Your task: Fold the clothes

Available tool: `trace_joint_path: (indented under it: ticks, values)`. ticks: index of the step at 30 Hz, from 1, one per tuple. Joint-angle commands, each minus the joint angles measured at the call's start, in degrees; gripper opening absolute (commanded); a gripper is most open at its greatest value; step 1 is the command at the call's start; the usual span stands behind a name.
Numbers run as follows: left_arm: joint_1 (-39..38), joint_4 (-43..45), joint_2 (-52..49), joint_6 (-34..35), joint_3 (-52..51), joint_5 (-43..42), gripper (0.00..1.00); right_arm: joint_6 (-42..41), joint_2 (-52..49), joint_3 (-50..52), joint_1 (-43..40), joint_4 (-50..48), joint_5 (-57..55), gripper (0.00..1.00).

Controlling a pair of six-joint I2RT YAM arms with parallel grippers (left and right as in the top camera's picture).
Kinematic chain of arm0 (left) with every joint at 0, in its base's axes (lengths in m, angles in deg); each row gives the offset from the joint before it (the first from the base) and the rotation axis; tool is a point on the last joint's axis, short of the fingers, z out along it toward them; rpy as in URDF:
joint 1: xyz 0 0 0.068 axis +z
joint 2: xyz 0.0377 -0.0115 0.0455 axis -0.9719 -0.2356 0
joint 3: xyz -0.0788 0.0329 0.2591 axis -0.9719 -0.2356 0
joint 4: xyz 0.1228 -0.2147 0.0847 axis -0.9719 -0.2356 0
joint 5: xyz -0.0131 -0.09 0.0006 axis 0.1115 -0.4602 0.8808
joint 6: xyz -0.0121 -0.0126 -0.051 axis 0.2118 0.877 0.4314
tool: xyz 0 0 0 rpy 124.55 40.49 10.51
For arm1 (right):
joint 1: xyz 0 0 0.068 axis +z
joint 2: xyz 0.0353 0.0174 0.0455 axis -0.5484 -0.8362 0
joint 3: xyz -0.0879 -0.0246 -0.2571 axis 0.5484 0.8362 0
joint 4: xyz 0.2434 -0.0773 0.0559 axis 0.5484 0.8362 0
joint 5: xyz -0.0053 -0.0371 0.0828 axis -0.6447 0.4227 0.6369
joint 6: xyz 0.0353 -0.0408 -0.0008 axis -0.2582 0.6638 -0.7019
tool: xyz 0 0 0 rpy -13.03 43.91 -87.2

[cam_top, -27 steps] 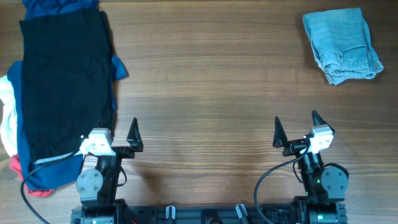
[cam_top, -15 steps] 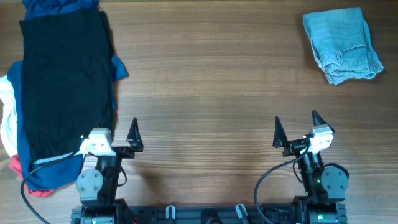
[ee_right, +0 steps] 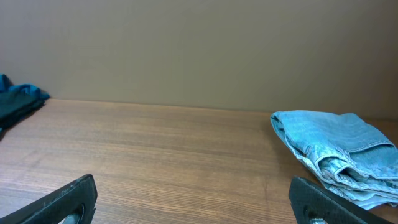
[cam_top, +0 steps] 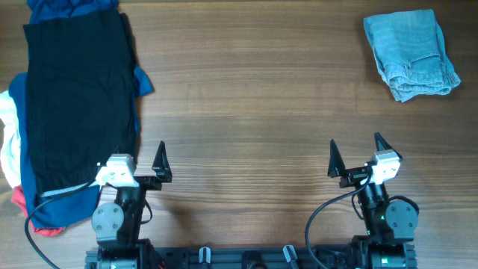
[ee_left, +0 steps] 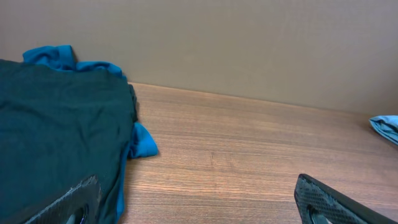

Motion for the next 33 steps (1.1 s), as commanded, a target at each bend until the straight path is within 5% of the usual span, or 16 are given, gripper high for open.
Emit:
trace_joint_path:
  ticks: [1,26,33]
  values:
    - [-0.3,-0.3,0.3,0.5,-0.3,0.5,1.0,0.7,0.2,0.1,0.2,-0.2,-1.0,1.0]
    - [-0.3,0.6,0.3,0.5,-0.3,0.6,1.0,-5.2,0.2,0.1,0.2,-3.0,0.5,1.0]
    - [-0.2,0.8,-0.7,7.0,1.9,-1.2,1.0,-6.3,-2.1,-3.1,0.2,-3.0,4.6,1.0]
